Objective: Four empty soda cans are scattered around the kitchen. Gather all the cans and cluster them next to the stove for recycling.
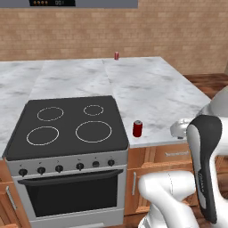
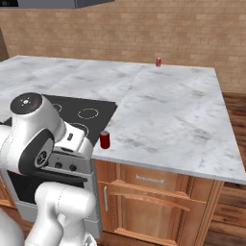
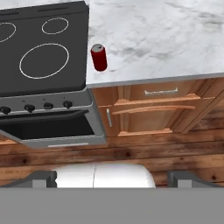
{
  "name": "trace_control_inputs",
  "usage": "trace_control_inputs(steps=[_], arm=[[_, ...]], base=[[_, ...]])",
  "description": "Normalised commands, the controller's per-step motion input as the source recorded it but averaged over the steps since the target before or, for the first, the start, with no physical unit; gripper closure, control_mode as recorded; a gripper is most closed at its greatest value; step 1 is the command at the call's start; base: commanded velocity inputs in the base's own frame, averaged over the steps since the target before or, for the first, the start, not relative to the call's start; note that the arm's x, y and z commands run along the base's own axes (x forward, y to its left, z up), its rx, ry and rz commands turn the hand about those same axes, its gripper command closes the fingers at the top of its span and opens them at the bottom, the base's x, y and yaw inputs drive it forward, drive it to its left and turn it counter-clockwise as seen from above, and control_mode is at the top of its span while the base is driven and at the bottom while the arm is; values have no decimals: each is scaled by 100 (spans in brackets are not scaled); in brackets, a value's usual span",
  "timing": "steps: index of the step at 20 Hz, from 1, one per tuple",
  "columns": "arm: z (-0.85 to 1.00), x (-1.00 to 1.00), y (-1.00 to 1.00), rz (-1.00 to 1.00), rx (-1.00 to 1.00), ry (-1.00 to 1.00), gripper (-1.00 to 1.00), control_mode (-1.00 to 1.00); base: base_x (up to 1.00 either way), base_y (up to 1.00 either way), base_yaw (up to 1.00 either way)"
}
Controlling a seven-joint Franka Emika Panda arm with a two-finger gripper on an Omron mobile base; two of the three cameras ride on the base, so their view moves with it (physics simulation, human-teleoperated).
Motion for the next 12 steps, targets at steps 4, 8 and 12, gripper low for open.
trace_control_inputs(steps=[4, 8, 12], arm=[[-10, 46, 21, 2, 0, 0, -100, -100], [-14, 45, 9, 4, 0, 1, -100, -100], [-19, 47, 3, 4, 0, 1, -100, -100]], base=[[0, 0, 0], [0, 0, 0], [0, 0, 0]])
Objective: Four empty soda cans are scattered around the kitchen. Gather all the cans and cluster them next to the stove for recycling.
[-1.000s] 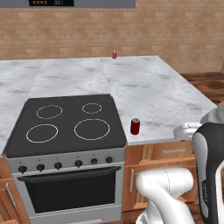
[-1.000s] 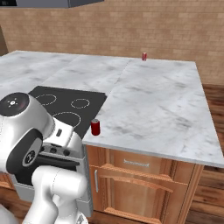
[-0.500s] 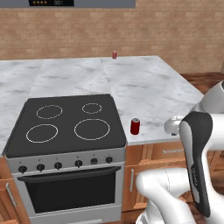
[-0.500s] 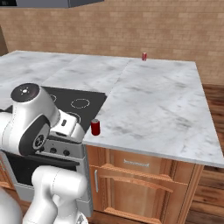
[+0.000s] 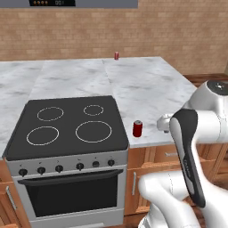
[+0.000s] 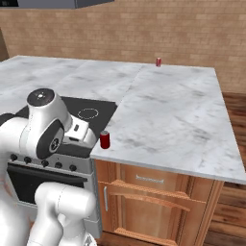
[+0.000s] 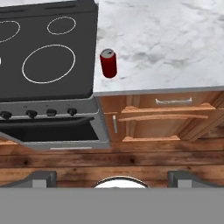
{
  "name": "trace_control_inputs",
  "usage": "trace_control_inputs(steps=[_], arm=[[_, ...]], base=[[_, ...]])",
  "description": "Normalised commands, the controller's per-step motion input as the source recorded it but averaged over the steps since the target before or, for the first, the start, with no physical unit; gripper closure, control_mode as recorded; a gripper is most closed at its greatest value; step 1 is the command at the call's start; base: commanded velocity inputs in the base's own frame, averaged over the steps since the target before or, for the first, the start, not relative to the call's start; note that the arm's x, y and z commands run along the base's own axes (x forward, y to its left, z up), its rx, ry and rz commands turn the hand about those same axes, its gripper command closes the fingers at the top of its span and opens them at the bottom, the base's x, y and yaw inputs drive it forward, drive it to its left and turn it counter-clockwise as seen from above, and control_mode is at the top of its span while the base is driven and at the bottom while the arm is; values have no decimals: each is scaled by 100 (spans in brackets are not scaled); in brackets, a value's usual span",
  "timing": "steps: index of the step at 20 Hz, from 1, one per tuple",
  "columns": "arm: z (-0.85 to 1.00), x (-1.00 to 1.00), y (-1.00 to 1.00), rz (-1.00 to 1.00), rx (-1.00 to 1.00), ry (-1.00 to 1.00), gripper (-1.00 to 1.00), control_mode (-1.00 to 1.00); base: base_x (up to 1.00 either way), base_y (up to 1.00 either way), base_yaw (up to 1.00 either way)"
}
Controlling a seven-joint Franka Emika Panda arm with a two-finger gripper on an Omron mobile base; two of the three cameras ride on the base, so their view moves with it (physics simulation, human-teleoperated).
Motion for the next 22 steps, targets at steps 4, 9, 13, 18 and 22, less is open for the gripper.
trace_control_inputs(steps=[4, 9, 13, 18, 22], arm=[[-18, 46, 0, 6, 0, 0, -100, -100], [-30, 32, 0, 5, 0, 1, -100, -100], [-3, 17, 1, 4, 0, 1, -100, -100], [1, 1, 2, 0, -4, 2, -100, -100], [5, 0, 2, 0, -2, 2, -100, -100]], base=[[0, 0, 0], [0, 0, 0], [0, 0, 0], [0, 0, 0], [0, 0, 0]])
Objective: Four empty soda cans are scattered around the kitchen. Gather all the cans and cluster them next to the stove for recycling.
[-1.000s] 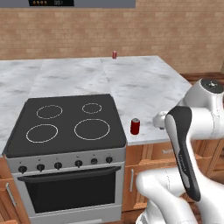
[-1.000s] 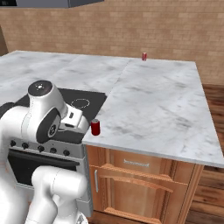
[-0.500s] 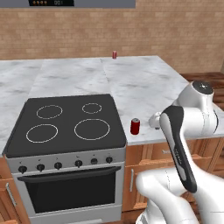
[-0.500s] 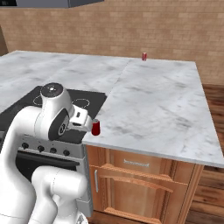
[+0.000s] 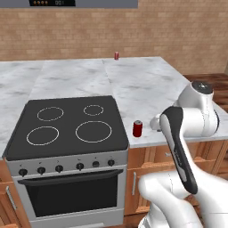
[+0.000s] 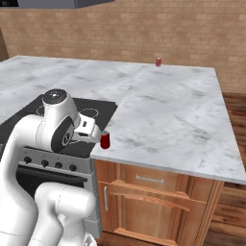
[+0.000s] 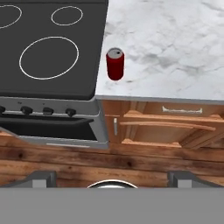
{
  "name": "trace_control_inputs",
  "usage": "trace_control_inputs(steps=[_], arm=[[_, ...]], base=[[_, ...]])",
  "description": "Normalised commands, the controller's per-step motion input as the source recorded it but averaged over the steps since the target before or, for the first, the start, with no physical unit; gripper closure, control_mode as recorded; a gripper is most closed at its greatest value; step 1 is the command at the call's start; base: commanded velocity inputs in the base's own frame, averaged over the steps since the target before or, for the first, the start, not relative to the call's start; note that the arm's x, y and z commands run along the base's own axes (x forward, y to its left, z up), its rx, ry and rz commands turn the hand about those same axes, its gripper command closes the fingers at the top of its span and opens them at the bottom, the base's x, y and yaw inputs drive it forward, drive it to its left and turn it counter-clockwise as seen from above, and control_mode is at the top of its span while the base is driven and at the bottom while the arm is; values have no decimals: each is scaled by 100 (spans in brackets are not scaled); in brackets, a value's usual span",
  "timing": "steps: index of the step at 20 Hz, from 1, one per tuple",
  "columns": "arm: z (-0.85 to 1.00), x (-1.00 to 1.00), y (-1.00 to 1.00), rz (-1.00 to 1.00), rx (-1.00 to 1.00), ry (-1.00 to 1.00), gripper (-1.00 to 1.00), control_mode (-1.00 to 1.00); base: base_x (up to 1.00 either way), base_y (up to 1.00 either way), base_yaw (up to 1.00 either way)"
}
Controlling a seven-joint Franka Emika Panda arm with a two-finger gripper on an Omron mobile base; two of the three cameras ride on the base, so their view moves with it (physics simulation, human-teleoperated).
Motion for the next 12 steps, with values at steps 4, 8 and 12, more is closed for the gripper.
trace_control_inputs(steps=[4, 8, 12], arm=[[0, 8, 1, 0, 0, 2, -100, -100], [0, 26, 3, 2, 0, 0, -100, -100], [0, 33, 3, 1, 0, 1, -100, -100]], base=[[0, 0, 0], [0, 0, 0], [0, 0, 0]])
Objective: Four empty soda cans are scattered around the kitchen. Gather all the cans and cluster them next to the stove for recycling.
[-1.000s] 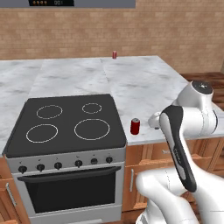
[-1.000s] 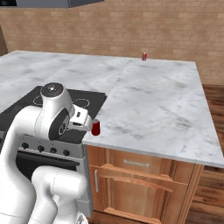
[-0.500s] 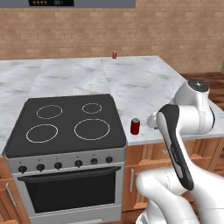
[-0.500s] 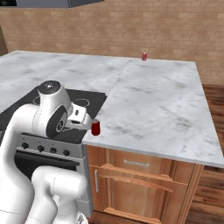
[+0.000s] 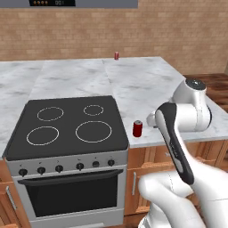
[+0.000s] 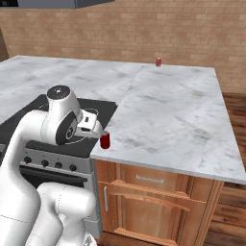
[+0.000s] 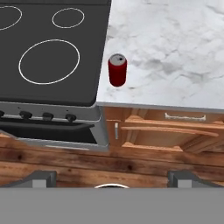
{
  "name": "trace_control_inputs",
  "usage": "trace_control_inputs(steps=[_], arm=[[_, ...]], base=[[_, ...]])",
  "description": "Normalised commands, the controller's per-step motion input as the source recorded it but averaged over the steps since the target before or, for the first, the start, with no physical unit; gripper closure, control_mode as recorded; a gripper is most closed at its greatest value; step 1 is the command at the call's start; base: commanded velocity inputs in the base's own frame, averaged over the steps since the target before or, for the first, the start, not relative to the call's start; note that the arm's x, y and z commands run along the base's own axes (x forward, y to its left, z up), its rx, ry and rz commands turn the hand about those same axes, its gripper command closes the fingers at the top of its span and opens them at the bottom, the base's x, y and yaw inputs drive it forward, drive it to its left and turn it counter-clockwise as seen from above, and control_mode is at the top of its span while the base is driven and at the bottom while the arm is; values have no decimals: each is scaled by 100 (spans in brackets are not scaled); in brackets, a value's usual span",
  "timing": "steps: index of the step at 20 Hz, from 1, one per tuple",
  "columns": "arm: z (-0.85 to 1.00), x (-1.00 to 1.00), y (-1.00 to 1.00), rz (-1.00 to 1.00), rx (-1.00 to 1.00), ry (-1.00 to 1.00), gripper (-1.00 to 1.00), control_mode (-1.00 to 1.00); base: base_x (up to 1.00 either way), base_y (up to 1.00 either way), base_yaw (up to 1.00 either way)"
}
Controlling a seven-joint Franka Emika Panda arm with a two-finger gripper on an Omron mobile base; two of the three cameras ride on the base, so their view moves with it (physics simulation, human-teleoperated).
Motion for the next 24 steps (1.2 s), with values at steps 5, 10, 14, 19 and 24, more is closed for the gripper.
trace_control_inputs(steps=[5, 10, 14, 19, 24], arm=[[0, 34, 6, 0, 0, 6, -100, -100], [-16, 25, 4, 0, 0, 11, -100, -100], [-20, 13, 1, 0, 0, 8, -100, -100], [-12, 7, 0, 0, 0, 4, -100, -100], [0, 5, 0, 0, 0, 0, -100, -100]], base=[[0, 0, 0], [0, 0, 0], [0, 0, 0], [0, 0, 0], [0, 0, 0]])
